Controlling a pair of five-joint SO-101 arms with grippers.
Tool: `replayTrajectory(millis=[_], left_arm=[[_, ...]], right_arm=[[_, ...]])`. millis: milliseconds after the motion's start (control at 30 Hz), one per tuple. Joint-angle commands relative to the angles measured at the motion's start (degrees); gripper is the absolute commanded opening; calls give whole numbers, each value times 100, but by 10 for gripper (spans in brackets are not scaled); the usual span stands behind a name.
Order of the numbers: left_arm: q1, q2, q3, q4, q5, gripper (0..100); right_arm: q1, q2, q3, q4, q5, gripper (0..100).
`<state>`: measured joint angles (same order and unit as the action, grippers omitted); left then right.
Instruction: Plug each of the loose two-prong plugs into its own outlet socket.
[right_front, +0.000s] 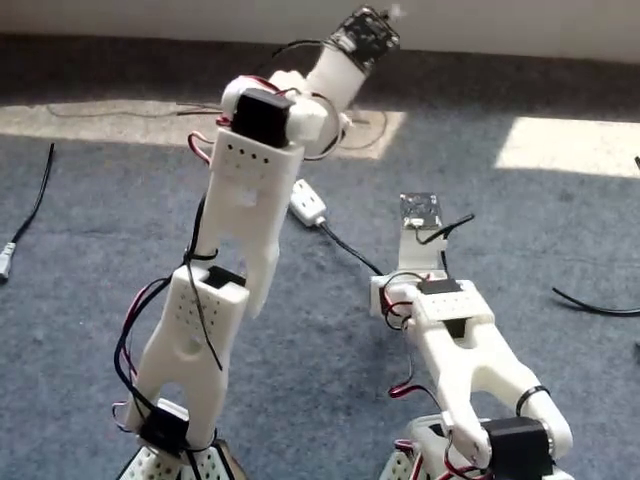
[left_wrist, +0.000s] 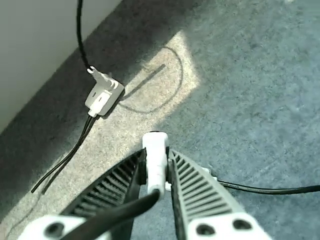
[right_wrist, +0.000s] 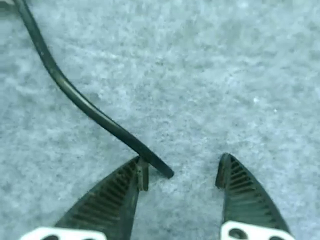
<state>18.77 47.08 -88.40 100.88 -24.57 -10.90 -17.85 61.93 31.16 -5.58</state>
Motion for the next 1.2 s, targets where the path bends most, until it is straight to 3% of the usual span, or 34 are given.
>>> replayTrajectory(millis=[0, 233, 433, 800, 1167], left_arm=[[233, -136, 119, 9, -677, 5], [338, -119, 154, 9, -1011, 5], [84, 382, 892, 0, -1037, 5], [-514, 848, 901, -132, -1046, 5], [-673, 866, 954, -97, -536, 5]], right_arm=[[154, -154, 40, -180, -62, 235], [136, -154, 48, -207, -53, 235], [136, -154, 48, -207, -53, 235], [136, -119, 40, -215, -53, 235], [136, -110, 40, -215, -44, 235]])
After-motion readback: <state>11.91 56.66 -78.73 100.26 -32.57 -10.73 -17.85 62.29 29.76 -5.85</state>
